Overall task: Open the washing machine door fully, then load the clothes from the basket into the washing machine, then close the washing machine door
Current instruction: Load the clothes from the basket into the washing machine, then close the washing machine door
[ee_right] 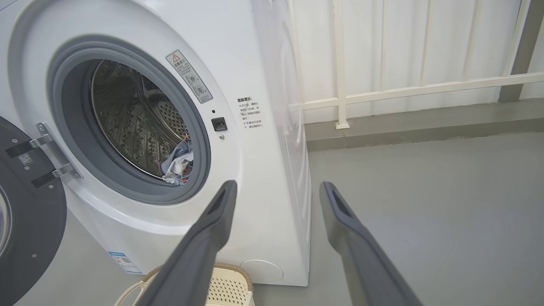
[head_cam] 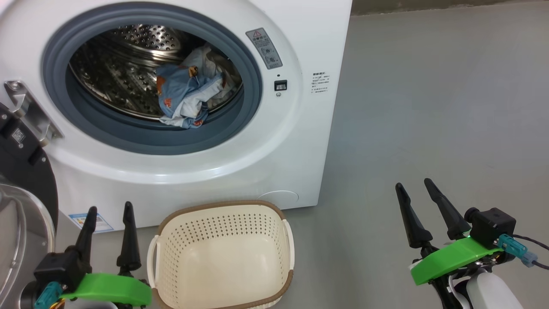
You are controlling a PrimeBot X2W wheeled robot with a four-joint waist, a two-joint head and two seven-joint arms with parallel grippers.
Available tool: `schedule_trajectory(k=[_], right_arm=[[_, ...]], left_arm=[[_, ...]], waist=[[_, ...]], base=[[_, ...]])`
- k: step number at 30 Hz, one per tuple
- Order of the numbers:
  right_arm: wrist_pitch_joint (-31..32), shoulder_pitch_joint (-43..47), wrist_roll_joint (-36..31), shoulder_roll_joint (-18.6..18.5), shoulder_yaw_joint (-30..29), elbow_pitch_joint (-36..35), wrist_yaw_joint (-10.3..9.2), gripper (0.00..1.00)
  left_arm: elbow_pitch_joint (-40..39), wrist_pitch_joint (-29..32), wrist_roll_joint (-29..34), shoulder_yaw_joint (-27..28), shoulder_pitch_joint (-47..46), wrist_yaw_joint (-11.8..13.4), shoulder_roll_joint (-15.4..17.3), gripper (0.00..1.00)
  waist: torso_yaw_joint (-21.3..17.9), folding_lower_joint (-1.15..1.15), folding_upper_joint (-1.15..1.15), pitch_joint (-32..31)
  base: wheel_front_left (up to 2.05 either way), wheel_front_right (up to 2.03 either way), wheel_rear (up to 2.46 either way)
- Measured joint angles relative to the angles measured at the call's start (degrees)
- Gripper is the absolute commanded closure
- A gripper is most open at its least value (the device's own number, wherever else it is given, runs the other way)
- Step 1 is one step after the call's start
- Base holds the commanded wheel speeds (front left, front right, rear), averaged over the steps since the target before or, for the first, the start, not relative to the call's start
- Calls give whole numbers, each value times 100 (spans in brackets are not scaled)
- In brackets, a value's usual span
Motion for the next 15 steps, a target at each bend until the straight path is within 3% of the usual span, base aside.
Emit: schedule_trajectory(k=[15], right_arm=[[0,2,0,-29,5,-7,0,0]], left_arm=[[-152,0,-1,20,210,57,-35,0]], waist=[[7,0,0,-66]], base=[[0,0,0]])
